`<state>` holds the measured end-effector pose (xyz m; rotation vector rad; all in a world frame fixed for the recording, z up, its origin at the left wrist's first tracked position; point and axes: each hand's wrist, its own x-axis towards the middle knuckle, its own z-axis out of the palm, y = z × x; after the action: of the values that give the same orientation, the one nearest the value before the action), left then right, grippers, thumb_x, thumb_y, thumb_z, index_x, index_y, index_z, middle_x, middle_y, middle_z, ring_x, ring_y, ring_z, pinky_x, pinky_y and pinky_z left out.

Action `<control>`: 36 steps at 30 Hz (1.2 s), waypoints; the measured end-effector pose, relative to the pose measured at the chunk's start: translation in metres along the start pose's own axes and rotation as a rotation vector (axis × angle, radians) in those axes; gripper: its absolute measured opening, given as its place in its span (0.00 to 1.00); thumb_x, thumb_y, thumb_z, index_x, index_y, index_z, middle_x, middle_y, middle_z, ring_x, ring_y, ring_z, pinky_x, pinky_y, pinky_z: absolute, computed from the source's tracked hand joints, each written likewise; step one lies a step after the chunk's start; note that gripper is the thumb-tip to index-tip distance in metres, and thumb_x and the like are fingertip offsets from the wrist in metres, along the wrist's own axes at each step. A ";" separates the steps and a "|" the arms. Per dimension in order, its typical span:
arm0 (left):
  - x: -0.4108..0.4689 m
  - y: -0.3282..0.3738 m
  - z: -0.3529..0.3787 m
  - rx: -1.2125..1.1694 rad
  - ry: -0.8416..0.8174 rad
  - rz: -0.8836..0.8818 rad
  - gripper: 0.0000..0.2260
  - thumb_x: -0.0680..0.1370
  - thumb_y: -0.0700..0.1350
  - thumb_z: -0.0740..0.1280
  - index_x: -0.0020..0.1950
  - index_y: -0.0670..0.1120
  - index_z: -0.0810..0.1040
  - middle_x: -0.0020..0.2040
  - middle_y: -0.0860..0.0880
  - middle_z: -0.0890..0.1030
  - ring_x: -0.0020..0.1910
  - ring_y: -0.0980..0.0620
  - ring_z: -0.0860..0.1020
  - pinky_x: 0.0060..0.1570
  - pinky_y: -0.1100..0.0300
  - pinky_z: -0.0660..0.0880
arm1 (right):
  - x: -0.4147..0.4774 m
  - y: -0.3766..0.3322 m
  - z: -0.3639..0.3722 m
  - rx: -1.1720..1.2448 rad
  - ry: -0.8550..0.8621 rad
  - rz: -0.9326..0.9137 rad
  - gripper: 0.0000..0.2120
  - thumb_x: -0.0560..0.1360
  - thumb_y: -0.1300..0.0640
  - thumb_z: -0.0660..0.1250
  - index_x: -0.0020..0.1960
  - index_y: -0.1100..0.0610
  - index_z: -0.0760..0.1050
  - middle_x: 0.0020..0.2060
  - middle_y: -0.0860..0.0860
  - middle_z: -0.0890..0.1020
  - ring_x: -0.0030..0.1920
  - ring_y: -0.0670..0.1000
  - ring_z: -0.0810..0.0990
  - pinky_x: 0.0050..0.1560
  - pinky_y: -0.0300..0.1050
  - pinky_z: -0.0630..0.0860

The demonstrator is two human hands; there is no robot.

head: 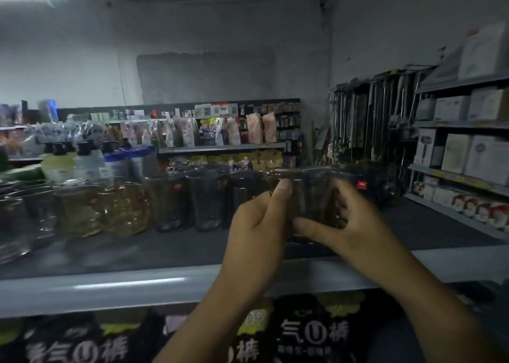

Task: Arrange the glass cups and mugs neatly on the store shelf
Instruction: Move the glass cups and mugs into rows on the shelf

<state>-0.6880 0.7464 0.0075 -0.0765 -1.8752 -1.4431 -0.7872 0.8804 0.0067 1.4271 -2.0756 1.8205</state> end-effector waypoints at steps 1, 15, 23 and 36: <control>-0.005 0.003 -0.010 0.019 -0.014 0.004 0.36 0.80 0.66 0.60 0.53 0.30 0.78 0.47 0.28 0.80 0.48 0.28 0.80 0.51 0.30 0.77 | -0.001 -0.004 0.010 0.017 0.026 0.000 0.33 0.61 0.40 0.78 0.64 0.40 0.74 0.56 0.36 0.83 0.56 0.36 0.81 0.51 0.31 0.78; -0.007 -0.001 -0.126 -0.086 -0.485 -0.265 0.27 0.73 0.66 0.70 0.67 0.54 0.79 0.61 0.50 0.83 0.57 0.48 0.83 0.55 0.55 0.78 | 0.002 -0.038 0.070 0.604 0.031 0.079 0.19 0.61 0.52 0.76 0.50 0.57 0.85 0.49 0.57 0.87 0.52 0.55 0.85 0.50 0.45 0.80; 0.001 0.006 -0.120 -0.314 -0.434 -0.237 0.28 0.70 0.53 0.78 0.66 0.41 0.79 0.61 0.40 0.83 0.62 0.39 0.82 0.61 0.47 0.79 | 0.002 -0.056 0.075 0.623 0.034 0.115 0.28 0.71 0.58 0.76 0.68 0.64 0.75 0.61 0.61 0.83 0.61 0.59 0.83 0.60 0.51 0.80; -0.011 -0.004 -0.087 0.473 -0.005 -0.104 0.36 0.58 0.70 0.79 0.60 0.57 0.73 0.52 0.60 0.83 0.49 0.62 0.82 0.52 0.56 0.82 | 0.015 -0.022 0.061 -0.017 0.349 0.114 0.08 0.79 0.63 0.70 0.57 0.59 0.82 0.47 0.55 0.88 0.44 0.50 0.87 0.45 0.44 0.83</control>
<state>-0.6367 0.6750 0.0050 0.2487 -2.2016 -1.0286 -0.7505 0.8250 0.0133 0.9196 -2.0200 1.9208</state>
